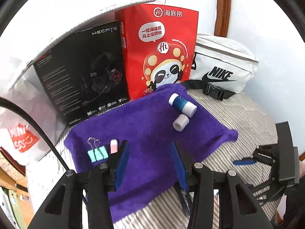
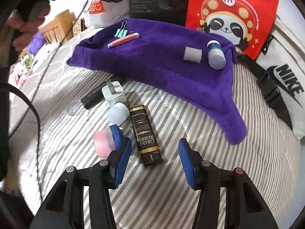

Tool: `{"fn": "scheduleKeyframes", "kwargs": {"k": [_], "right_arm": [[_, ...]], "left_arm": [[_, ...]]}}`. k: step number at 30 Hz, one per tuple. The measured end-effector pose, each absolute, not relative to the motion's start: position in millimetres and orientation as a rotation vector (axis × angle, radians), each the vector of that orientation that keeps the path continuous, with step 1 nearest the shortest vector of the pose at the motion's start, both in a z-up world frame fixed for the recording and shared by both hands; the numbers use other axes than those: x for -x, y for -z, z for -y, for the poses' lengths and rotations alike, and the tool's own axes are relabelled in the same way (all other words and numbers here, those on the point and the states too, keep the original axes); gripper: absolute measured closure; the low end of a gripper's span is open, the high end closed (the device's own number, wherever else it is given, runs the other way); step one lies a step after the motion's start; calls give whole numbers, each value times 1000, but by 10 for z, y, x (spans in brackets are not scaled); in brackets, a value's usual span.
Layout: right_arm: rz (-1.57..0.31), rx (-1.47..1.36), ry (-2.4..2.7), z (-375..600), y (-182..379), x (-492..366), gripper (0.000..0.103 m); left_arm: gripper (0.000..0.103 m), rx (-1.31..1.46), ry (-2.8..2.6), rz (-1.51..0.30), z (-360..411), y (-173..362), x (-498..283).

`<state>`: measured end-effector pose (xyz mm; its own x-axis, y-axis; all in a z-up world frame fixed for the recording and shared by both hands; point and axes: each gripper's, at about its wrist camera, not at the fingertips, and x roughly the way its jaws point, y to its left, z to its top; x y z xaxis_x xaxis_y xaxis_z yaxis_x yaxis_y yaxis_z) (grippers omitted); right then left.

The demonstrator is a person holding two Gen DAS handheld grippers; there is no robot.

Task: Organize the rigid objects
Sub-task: 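Grasp the black Grand Reserve box with the right tool while the left tool moves to the clear disc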

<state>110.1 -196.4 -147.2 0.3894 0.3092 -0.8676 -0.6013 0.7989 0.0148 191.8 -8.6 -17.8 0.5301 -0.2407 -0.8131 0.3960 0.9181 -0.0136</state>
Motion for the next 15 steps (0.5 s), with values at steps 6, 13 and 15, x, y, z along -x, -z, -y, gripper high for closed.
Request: {"fn": "scheduleKeyframes", "kwargs": {"k": [6, 13, 15], "right_arm": [[-978, 365, -611, 1829, 1560, -1090, 65], [-998, 270, -520, 1973, 1571, -1151, 79], [-1012, 262, -514, 2024, 1568, -1123, 78]], "left_arm": [[58, -143, 334, -976, -80, 331, -1577], [58, -8, 310, -1022, -256, 608, -1263], [58, -3, 311, -1038, -237, 693, -1180]]}}
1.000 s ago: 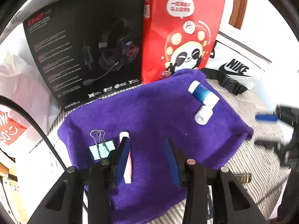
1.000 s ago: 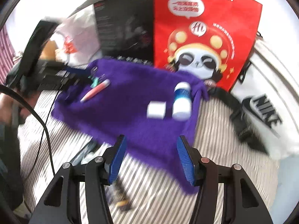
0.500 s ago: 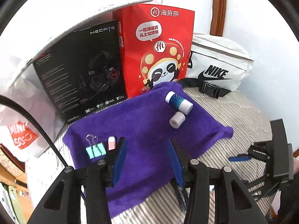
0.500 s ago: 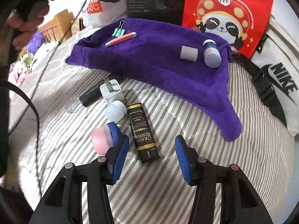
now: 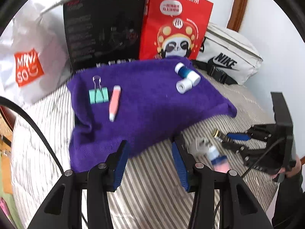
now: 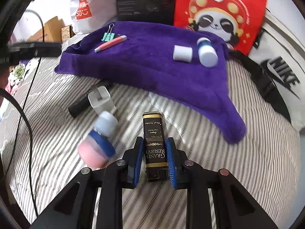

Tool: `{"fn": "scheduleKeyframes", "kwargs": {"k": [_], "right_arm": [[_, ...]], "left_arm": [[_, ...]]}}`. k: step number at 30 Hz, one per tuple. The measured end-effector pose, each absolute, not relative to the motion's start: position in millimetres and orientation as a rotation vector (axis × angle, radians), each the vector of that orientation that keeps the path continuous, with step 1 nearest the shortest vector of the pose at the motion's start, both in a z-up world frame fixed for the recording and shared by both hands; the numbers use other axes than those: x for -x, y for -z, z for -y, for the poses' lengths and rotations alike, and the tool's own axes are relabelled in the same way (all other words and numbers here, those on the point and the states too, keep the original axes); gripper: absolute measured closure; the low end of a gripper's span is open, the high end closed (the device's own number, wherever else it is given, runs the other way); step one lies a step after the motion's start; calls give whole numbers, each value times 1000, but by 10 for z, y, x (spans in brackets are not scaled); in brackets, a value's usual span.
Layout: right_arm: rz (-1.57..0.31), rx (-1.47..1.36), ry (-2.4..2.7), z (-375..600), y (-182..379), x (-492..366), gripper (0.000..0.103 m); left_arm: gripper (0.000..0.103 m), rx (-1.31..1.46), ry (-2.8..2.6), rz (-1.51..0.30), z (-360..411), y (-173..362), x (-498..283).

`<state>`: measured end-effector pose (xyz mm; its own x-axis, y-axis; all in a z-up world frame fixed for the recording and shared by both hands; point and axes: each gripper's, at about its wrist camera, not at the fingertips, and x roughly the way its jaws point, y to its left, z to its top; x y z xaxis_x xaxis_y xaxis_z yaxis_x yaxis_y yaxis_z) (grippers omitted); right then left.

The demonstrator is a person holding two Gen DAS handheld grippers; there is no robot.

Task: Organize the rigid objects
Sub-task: 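Grasp the black Grand Reserve box with the right tool while the left tool moves to the clear disc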

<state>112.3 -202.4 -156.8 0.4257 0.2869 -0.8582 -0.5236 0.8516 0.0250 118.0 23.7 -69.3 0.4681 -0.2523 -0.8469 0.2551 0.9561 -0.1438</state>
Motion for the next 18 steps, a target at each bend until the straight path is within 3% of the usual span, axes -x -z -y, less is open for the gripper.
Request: {"fn": "scheduleKeyframes", "kwargs": {"k": [18], "right_arm": [[-1009, 207, -445, 2179, 1586, -1051, 79]], "left_arm": [[58, -24, 425, -1131, 75, 1145, -646]]}}
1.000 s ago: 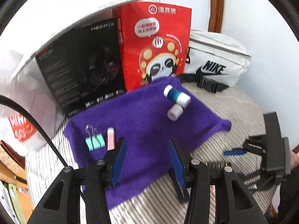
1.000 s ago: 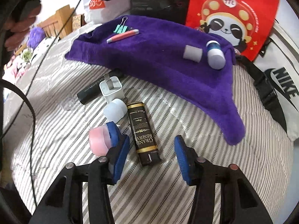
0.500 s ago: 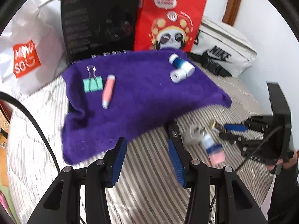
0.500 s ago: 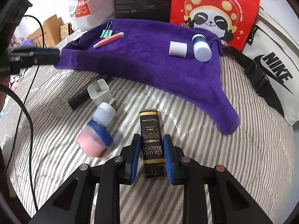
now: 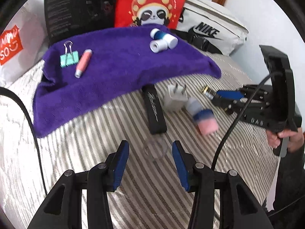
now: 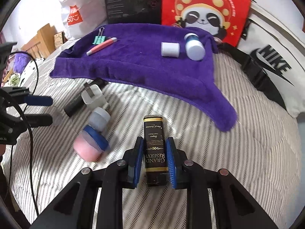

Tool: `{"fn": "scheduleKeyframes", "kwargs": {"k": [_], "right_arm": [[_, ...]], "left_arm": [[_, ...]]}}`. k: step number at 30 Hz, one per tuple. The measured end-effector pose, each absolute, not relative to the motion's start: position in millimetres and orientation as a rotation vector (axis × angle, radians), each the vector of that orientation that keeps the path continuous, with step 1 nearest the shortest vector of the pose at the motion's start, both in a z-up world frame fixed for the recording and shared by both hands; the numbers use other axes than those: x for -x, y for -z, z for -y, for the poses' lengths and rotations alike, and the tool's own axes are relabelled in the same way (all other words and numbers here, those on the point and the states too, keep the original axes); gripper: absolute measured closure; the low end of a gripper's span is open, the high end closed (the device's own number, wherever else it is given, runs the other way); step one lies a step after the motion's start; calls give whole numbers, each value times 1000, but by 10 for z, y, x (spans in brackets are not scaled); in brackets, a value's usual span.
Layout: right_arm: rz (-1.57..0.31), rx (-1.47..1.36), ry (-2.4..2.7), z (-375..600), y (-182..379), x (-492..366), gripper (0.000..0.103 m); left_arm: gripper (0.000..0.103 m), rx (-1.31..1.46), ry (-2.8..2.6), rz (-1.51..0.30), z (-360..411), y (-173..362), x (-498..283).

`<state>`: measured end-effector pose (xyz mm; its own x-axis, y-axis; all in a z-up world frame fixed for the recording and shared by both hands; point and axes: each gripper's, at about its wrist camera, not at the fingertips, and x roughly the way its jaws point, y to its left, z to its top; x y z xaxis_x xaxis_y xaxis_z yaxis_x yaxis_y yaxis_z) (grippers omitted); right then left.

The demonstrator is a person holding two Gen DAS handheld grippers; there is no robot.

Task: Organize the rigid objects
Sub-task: 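Grasp the black Grand Reserve box with the right tool while the left tool moves to the clear disc, then carry the box onto the towel with the right tool while the left tool carries the clear disc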

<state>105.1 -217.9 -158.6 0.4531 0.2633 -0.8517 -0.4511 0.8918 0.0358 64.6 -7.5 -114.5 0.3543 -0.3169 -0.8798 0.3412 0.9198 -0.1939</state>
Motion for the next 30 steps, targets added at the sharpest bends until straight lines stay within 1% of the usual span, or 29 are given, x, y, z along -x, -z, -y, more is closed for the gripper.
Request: {"fn": "scheduleKeyframes", "kwargs": {"k": [8, 11, 14, 16, 17, 30], "right_arm": [[-999, 179, -417, 2290, 1602, -1003, 79], [-994, 191, -409, 2270, 1601, -997, 79], [-994, 188, -409, 2272, 1602, -1003, 78], [-993, 183, -411, 2279, 1604, -1012, 78], [-993, 182, -411, 2279, 1605, -1014, 78], [-986, 191, -394, 2280, 1542, -966, 79]], "left_arm": [[58, -110, 429, -1096, 210, 1205, -595], [65, -193, 410, -1078, 277, 1215, -590], [68, -202, 410, -1071, 290, 1216, -613], [76, -192, 397, -1068, 267, 1213, -643], [77, -180, 395, -1070, 249, 1217, -655], [77, -135, 370, -1069, 125, 1173, -681]]}}
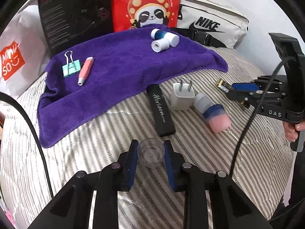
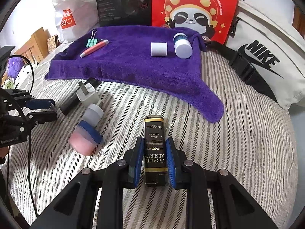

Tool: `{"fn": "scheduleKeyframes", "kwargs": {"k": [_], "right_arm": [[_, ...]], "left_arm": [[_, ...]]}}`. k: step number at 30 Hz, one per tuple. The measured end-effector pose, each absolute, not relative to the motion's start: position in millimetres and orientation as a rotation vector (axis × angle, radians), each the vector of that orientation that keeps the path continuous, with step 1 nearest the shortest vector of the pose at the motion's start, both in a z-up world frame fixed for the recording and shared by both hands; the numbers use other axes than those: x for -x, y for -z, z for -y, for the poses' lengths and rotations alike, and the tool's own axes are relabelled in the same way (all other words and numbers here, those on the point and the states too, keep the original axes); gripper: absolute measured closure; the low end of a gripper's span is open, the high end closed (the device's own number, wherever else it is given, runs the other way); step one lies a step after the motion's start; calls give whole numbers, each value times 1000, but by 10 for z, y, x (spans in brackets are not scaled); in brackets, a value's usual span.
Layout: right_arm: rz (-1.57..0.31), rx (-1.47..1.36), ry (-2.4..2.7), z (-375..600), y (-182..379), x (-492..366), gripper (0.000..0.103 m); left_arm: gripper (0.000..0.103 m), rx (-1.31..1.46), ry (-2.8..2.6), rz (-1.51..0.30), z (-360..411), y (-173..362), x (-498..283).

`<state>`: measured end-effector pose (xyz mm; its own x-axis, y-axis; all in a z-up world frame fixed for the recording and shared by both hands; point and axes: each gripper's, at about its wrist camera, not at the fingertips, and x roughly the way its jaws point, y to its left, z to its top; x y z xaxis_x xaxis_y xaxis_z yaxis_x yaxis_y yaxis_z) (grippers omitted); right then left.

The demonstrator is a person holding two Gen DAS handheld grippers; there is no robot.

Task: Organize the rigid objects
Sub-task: 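Carry the box onto the towel with the right tool while the left tool carries the clear disc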

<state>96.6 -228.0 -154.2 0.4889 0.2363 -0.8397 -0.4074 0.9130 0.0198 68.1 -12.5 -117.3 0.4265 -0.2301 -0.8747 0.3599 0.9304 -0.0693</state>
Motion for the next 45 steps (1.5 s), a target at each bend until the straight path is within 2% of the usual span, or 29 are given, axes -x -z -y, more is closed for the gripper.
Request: {"fn": "scheduleKeyframes", "kwargs": {"k": [15, 29, 45], "right_arm": [[-931, 110, -459, 2387, 1046, -1187, 79], [-922, 94, -502, 2212, 771, -1761, 79], [-1037, 104, -434, 2181, 1189, -2487, 79]], "left_arm": [[77, -8, 331, -1027, -277, 814, -963], [77, -20, 296, -1007, -534, 575, -1543], [77, 2, 295, -987, -681, 680, -2344]]}}
